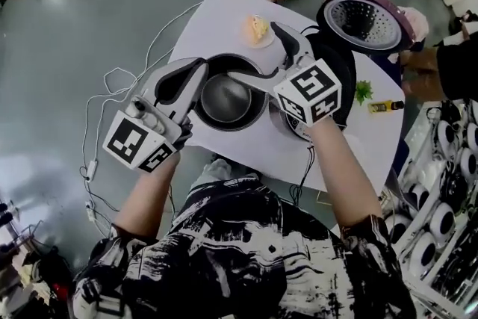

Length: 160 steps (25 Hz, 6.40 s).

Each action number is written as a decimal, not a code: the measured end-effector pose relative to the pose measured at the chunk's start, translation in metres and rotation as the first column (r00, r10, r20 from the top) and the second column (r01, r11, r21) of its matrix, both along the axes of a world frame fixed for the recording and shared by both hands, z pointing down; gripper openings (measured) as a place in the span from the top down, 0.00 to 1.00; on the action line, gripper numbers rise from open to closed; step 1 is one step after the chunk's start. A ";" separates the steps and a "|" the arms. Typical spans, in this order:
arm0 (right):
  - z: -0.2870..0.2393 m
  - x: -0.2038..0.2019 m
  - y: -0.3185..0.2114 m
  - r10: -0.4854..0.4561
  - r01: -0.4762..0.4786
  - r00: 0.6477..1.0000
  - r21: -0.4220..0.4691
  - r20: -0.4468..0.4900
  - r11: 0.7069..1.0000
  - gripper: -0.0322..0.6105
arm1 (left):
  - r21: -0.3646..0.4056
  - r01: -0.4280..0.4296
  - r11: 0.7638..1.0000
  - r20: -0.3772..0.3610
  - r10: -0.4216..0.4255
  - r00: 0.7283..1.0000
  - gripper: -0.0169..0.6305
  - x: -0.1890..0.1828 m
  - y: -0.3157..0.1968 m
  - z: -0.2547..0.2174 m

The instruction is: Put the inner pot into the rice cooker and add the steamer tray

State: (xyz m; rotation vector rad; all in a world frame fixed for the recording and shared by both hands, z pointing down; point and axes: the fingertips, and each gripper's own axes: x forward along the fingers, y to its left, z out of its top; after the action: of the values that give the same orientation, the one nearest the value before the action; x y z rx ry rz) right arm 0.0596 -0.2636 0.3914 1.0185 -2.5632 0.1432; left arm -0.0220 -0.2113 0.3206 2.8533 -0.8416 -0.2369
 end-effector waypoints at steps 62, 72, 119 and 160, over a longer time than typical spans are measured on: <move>0.034 0.284 -0.015 0.395 -0.480 0.876 -0.568 -0.276 0.669 0.95 | 0.146 -0.242 0.959 -0.082 0.255 0.963 0.97 0.094 0.050 -0.090; 0.108 0.379 0.048 0.574 -0.629 0.749 -0.627 -0.331 0.460 0.94 | 0.115 -0.297 0.948 -0.058 0.305 0.951 0.97 0.124 0.053 -0.075; 0.184 0.381 0.067 0.488 -0.774 0.632 -0.458 -0.602 0.437 0.88 | 0.036 -0.252 0.967 -0.091 0.255 0.963 0.97 0.086 0.032 -0.045; 0.317 0.509 0.431 0.803 -0.797 0.444 -0.585 -0.398 0.150 0.78 | 0.007 -0.581 0.814 0.061 0.580 0.813 0.97 0.269 0.153 -0.034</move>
State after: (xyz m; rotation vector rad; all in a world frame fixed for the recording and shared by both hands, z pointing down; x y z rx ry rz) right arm 0.5690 0.1670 0.7085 1.8574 -1.3094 1.3299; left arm 0.2469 -0.0583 0.2863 2.9809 0.0651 -0.0848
